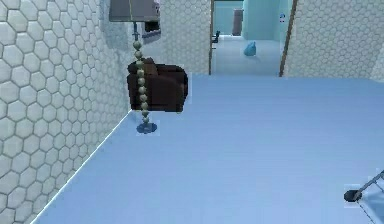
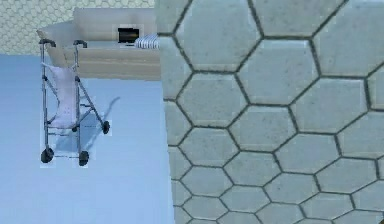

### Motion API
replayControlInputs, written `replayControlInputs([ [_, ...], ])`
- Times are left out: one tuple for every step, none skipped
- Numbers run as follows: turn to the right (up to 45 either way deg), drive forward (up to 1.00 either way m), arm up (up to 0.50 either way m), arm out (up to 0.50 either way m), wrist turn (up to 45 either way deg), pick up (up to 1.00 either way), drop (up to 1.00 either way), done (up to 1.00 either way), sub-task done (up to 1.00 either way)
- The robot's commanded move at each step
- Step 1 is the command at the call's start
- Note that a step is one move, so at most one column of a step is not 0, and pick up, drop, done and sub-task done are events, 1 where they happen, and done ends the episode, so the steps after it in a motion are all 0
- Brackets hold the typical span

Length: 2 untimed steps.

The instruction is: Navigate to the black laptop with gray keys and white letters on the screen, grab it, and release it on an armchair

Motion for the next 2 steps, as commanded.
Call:
replayControlInputs([
  [0.0, 0.25, 0.00, 0.00, 0.0, 0.00, 0.00, 0.00, 0.00],
  [30.0, 0.00, 0.00, 0.00, 0.0, 0.00, 0.00, 0.00, 0.00],
])
